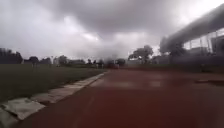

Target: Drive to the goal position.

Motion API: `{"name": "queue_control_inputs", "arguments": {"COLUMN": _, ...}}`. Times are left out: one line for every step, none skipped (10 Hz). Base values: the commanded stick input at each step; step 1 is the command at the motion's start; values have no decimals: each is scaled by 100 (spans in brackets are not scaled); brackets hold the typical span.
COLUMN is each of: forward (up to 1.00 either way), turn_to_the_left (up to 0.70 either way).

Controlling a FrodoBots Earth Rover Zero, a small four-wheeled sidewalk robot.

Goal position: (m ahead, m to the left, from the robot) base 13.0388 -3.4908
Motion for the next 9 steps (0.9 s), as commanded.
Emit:
{"name": "queue_control_inputs", "arguments": {"forward": 50, "turn_to_the_left": 0}}
{"name": "queue_control_inputs", "arguments": {"forward": 50, "turn_to_the_left": 0}}
{"name": "queue_control_inputs", "arguments": {"forward": 50, "turn_to_the_left": 0}}
{"name": "queue_control_inputs", "arguments": {"forward": 50, "turn_to_the_left": 0}}
{"name": "queue_control_inputs", "arguments": {"forward": 50, "turn_to_the_left": 0}}
{"name": "queue_control_inputs", "arguments": {"forward": 50, "turn_to_the_left": 0}}
{"name": "queue_control_inputs", "arguments": {"forward": 50, "turn_to_the_left": 0}}
{"name": "queue_control_inputs", "arguments": {"forward": 50, "turn_to_the_left": 0}}
{"name": "queue_control_inputs", "arguments": {"forward": 50, "turn_to_the_left": 0}}
